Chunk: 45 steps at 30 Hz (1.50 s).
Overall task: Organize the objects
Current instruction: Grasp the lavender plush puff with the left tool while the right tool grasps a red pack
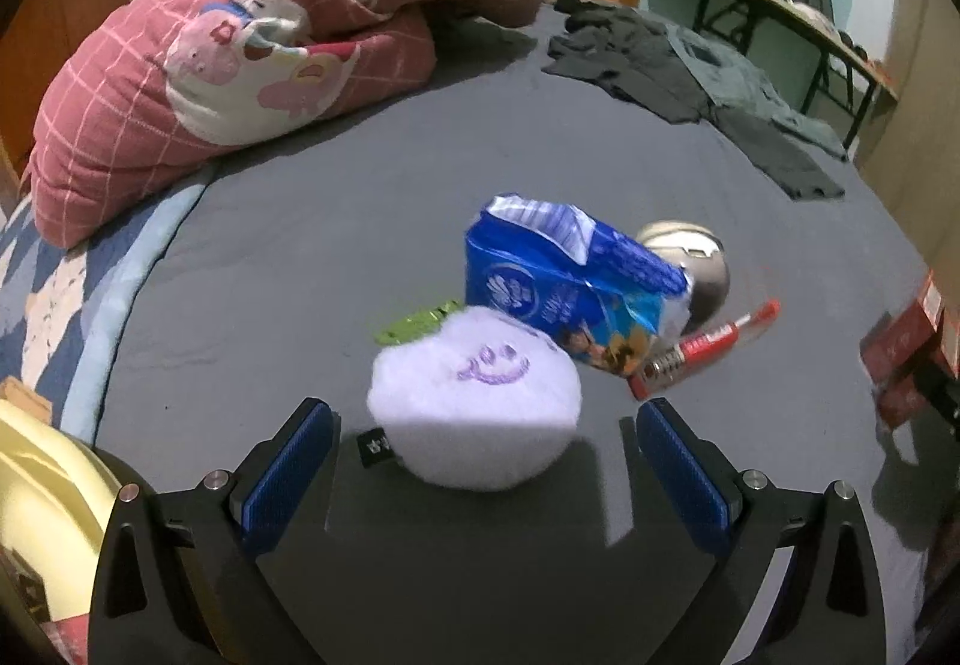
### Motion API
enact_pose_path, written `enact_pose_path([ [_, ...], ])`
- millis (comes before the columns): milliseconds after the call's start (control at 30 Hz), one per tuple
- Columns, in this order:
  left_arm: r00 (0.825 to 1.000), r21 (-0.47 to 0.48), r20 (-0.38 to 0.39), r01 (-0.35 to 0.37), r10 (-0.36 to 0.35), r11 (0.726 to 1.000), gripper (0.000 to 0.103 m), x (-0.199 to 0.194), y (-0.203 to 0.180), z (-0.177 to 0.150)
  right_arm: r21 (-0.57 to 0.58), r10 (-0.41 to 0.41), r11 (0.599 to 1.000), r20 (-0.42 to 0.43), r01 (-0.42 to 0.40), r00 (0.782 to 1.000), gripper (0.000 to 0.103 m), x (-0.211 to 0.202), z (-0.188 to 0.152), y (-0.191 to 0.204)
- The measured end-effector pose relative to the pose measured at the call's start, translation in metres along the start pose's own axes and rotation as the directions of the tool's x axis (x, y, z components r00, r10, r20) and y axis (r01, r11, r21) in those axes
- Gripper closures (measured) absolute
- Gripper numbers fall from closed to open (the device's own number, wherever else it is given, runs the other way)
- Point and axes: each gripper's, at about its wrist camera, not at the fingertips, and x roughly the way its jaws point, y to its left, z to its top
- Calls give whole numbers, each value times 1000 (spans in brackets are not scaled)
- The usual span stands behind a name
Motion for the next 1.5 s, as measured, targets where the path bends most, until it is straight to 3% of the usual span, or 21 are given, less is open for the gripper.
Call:
enact_pose_path([
  [100, 1000, 1, -4, 15, -15, 1000, 2, 4, 0, 0, 3, 1, 1000, -4, -1, 1000, 2, 1, 0, -1],
  [167, 1000, 9, -12, 22, -22, 1000, 12, 7, 1, 0, -3, 1, 1000, 0, -1, 1000, 11, 0, 0, 0],
  [233, 1000, 19, -13, 13, -13, 1000, 35, 8, 0, 2, -7, 3, 1000, 5, -3, 1000, 11, 0, 0, 1],
  [333, 1000, 32, -9, 2, -2, 999, 46, 8, -1, 3, 5, 8, 1000, 7, -8, 1000, 11, 0, 0, -2],
  [833, 998, 48, 20, 56, -57, 997, 50, -15, -8, -12, 25, -2, 1000, 50, 1, 999, 11, -15, 1, -6],
  [1100, 997, 81, 47, 65, -69, 995, 49, -66, -24, -30, 19, 2, 1000, 56, -3, 998, 11, -49, -6, -2],
  [1500, 985, 51, 139, 100, -106, 994, 49, -172, -19, -89, 57, 6, 998, 45, -9, 999, 11, -101, -35, -1],
])
